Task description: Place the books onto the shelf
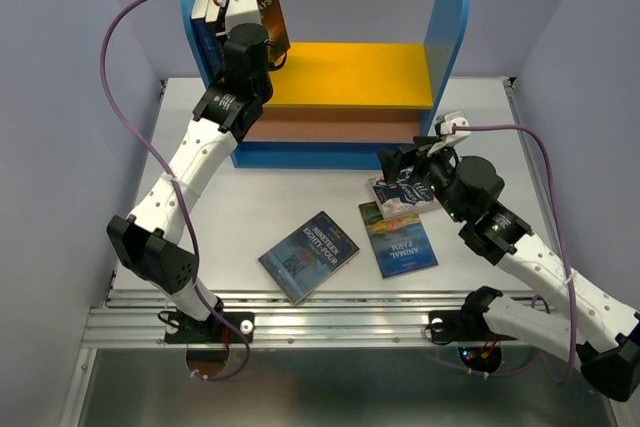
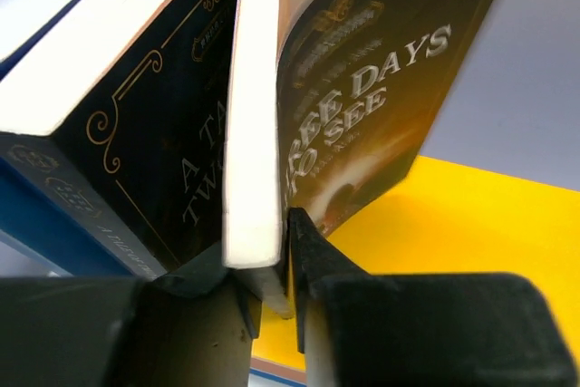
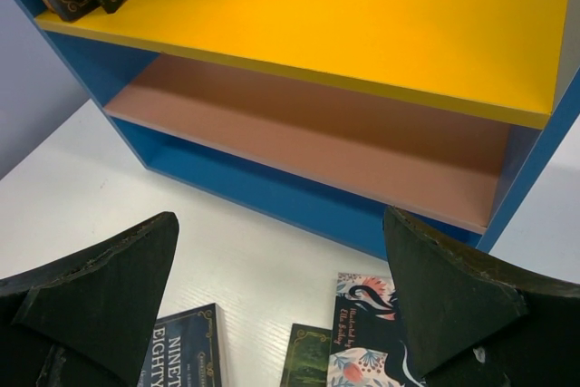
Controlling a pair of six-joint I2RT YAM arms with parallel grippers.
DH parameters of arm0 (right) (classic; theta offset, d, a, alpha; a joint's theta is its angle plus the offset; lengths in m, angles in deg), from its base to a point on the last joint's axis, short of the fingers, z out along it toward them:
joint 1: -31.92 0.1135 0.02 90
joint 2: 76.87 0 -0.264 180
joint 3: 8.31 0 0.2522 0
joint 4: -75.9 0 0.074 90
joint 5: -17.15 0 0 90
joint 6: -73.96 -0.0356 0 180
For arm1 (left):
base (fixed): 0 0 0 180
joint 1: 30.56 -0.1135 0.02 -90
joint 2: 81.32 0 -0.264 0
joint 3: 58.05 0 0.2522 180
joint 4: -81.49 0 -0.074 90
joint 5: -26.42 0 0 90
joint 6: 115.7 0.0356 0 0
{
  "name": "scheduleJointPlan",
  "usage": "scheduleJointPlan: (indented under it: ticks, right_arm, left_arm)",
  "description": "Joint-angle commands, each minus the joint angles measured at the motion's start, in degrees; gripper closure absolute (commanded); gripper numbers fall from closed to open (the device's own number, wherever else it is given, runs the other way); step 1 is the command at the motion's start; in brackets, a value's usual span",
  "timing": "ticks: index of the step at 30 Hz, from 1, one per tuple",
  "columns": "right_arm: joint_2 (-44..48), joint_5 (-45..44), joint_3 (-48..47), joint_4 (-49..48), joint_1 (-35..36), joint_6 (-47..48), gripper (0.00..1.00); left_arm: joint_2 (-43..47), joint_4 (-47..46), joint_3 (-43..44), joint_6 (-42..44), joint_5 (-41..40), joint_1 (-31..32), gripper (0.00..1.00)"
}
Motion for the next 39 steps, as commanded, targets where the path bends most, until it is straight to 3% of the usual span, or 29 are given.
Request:
scheduleJointPlan:
  ticks: [1,3,6,14,17,20,27,39]
  right_arm:
    - [-0.43,0.27,-1.07,-1.95,0.02,-0.05,0.0]
    - [-0.78,0.27,-1.07,-1.95,0.02,-0.14,0.0]
    - [-1.05,0.18,-1.07,-2.03,0.02,-0.23,0.0]
    - [-1.75,0.8,-0.99,-2.03,0.02,-0.58,0.0]
    - [-1.84,0.79,-0.9,-1.95,0.02,-0.58,0.0]
    - [-1.66,0.71,-0.72,-2.03,0.02,-0.67,0.0]
    - [-1.57,0.79,-0.46,-1.95,0.02,-0.75,0.0]
    - [-1.93,2.02,-0.46,-2.03,0.02,-1.02,0.0]
  left_arm:
    - [-0.25,2.65,3.21,-1.19,-3.53,-0.68,0.68]
    - [-0.16,2.83,3.56,-0.93,-3.53,-0.68,0.58]
    - [-0.16,3.01,3.74,-0.32,-3.26,-0.68,0.52]
    - [-1.22,4.94,4.79,-0.66,-2.91,-0.68,0.51]
    - [-0.52,3.98,4.09,-0.67,-4.31,-0.59,0.54]
    - [0.19,2.84,2.87,-0.05,-4.23,-0.68,0.68]
    - [0.8,1.42,1.11,-0.14,-2.83,-0.68,0.88]
    - [8.01,0.54,-6.71,-3.13,-1.06,-0.68,0.9]
